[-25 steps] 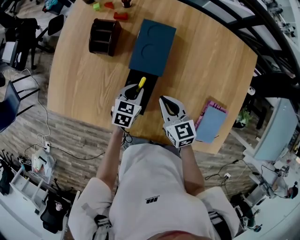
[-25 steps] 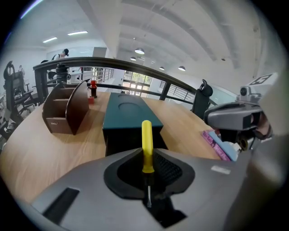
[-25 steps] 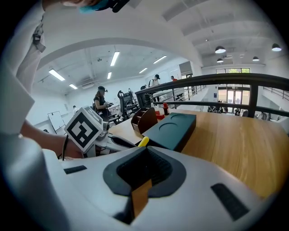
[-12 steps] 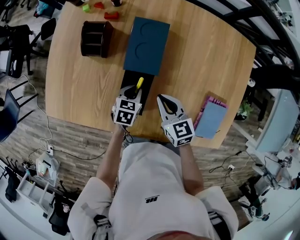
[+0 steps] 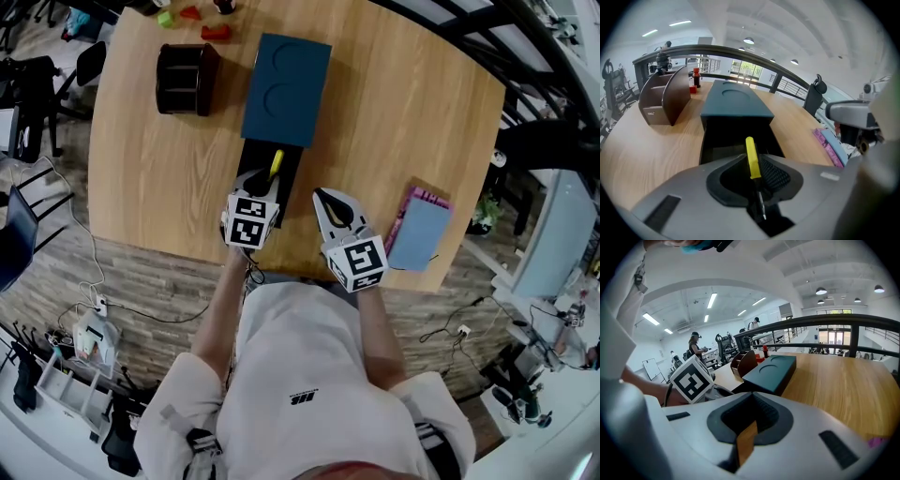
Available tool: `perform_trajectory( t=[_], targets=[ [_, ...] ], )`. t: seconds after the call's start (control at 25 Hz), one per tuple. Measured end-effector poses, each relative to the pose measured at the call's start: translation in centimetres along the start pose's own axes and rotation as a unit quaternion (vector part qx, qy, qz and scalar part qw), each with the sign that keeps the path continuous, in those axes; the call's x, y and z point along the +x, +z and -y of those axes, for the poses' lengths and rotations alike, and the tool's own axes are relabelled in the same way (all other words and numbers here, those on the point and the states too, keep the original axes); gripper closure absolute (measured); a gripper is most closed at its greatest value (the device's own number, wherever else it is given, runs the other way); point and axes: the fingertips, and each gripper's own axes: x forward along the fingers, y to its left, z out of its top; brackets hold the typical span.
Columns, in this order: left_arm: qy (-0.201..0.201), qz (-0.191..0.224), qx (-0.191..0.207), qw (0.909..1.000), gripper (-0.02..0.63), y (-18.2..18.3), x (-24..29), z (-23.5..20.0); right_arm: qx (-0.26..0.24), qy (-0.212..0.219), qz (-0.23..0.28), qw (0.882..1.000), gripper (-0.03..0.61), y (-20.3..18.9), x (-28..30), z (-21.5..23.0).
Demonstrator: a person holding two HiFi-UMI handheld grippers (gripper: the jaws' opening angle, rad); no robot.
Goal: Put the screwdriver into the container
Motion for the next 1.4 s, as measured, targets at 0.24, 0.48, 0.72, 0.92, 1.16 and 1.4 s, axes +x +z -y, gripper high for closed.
perform_trajectory(
  t=[0.24, 0.48, 0.72, 0.92, 1.16, 1.4],
  targets=[
    [0.003, 0.028, 0.004, 0.9996, 0.522, 1.1, -1.2, 0.5, -0.007, -0.001, 0.010, 1.000, 0.588, 0.4, -0.8, -0.5],
    [0.003, 0.075, 0.010, 0.9971, 0.522, 2.8, -3.5, 1.5, -0.019, -0.004, 0.025, 1.000, 0.588, 1.1, -2.2, -1.0],
    [-0.006, 0.138, 0.027, 0.9900, 0.548, 5.0, -6.9, 3.5, -0.036, -0.006, 0.048, 0.998, 0.586, 2.6, -4.1, -0.9],
    [-0.015, 0.189, 0.064, 0.9797, 0.577, 6.1, -10.6, 6.0, -0.054, -0.001, 0.065, 0.996, 0.588, 3.4, -6.3, -1.2],
    [-0.031, 0.221, 0.097, 0.9699, 0.601, 5.5, -13.9, 9.6, -0.068, 0.004, 0.076, 0.995, 0.588, 3.0, -9.1, -1.9],
    [-0.030, 0.231, 0.110, 0.9662, 0.601, 4.8, -15.6, 13.6, -0.060, 0.004, 0.095, 0.994, 0.588, 1.9, -12.5, -1.7]
  ],
)
